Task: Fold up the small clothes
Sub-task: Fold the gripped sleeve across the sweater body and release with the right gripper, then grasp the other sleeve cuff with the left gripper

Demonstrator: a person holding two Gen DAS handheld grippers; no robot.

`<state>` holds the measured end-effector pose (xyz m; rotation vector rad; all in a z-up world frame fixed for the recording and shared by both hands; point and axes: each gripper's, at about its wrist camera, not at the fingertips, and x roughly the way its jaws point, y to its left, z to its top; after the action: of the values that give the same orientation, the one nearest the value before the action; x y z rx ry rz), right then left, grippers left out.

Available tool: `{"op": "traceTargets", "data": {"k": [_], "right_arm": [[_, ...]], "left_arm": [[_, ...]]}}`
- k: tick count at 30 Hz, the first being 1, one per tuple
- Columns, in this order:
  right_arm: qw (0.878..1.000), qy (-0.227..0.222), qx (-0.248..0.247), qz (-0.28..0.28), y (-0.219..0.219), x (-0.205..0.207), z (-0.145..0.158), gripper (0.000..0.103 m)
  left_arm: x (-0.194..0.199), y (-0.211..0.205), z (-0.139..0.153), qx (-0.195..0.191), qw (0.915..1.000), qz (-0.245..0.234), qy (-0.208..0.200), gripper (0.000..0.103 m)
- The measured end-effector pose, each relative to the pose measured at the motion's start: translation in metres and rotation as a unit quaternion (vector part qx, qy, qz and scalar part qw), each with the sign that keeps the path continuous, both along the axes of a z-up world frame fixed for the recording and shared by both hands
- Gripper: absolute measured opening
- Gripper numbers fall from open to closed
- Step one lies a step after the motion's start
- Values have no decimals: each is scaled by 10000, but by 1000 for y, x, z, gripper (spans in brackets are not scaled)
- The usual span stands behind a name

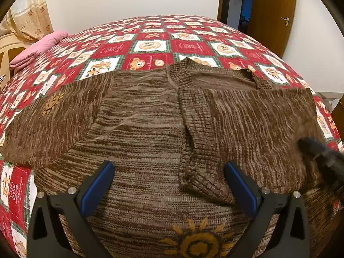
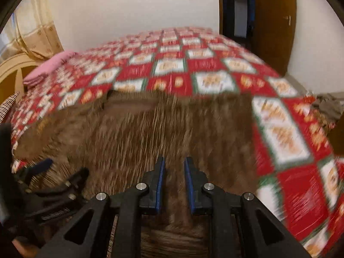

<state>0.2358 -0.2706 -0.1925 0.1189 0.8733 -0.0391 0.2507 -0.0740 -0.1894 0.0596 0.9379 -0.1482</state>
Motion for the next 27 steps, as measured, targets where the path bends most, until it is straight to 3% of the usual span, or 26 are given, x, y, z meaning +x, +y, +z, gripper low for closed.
{"op": "traceTargets", "data": {"k": [6, 11, 15, 18, 21, 23, 24, 25, 26, 27], "right_arm": [[9994, -227, -253, -15, 8, -6, -1, 21], [9993, -270, -244, -10, 8, -7, 0, 24], [9994, -297, -187, 2, 7, -8, -1, 27], [9994, -307, -149, 28, 7, -8, 0, 29], [9994, -307, -151, 32, 7, -8, 0, 30], [9994, -306, -147, 35, 8, -8, 0, 31], [9994, -309, -141, 40, 8, -8, 0, 32], [9994, -309, -143, 39, 8, -8, -1, 33], [9994, -309, -145, 46, 9, -8, -1, 33], [9994, -308, -148, 50, 9, -8, -1, 33]], "left_arm": [[-1, 0, 0, -8, 10000, 4, -4, 103], [-11, 20, 9, -389, 9992, -66, 69, 103], [-24, 90, 27, -958, 9927, 704, -206, 103], [-23, 165, 35, -1208, 9768, 1721, -397, 103], [-14, 241, 32, -1331, 9476, 2857, -527, 103], [-2, 286, 20, -1564, 9242, 3470, -313, 99], [5, 306, 12, -1740, 9122, 3703, -211, 96], [8, 316, 6, -1843, 9063, 3802, -149, 88], [14, 327, -1, -1981, 9007, 3866, -72, 85], [17, 330, -2, -1994, 9005, 3861, -143, 85]]}}
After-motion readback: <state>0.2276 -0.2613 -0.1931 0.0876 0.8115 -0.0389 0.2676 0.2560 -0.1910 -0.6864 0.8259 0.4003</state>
